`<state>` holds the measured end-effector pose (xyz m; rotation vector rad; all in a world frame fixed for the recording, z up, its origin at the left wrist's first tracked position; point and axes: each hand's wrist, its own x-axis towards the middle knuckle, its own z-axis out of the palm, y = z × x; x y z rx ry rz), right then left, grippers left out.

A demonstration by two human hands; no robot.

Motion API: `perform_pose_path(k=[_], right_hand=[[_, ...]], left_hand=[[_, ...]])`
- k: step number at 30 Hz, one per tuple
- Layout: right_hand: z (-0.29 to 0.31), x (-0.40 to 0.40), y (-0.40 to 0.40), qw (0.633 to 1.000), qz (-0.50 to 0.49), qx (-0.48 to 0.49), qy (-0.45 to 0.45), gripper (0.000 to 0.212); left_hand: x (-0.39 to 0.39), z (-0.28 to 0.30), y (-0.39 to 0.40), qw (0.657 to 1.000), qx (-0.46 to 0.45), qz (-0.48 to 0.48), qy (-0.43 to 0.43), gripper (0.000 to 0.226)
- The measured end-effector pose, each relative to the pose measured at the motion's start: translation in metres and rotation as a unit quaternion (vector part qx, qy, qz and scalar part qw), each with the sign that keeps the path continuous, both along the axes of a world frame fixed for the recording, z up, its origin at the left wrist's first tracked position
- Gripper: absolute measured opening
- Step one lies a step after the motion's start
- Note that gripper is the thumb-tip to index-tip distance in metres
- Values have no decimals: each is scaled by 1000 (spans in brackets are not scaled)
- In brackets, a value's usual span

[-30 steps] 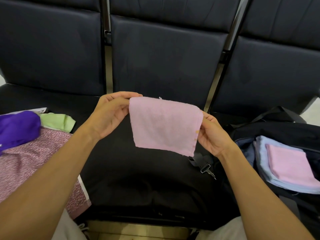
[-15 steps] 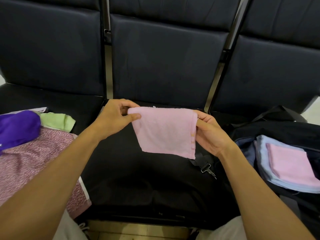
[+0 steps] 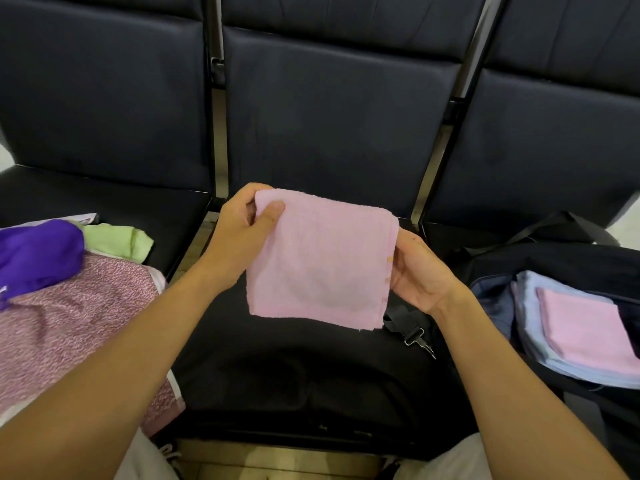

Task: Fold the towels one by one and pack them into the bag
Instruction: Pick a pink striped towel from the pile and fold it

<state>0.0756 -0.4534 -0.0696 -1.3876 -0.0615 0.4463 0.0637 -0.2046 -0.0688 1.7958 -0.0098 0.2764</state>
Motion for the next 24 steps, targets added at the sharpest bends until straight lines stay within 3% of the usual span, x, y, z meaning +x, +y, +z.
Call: perform_pose_path(k=[3,6,10,15,18,21,24], right_hand=[[1,0,4,999,-36,-29,21,29],[-3,2,3,990,-106,-54,80,37],[-2,2,2,979,-157,-66,116,43],[-1,2,12,966,-193,-171,23,39],[-4,2,13,971,-179,-159,20,38],[-6,1,13,976,-169,-130,48,40],[-9,1,13,984,-149,-62,75,41]], left_hand=[[-3,3,-7,963,-198,-3,180,31],[-4,5,-3,910,-274,-101,296,38],[-2,0,-4,919,-221,-153,287,33],[-5,1,-9,962,-125,-166,175,29],[-5,0,-11,977,-94,-129,144,24],[-5,0,-14,975,-95,-99,177,26],[-6,-1,-15,951,-137,-53,271,30]])
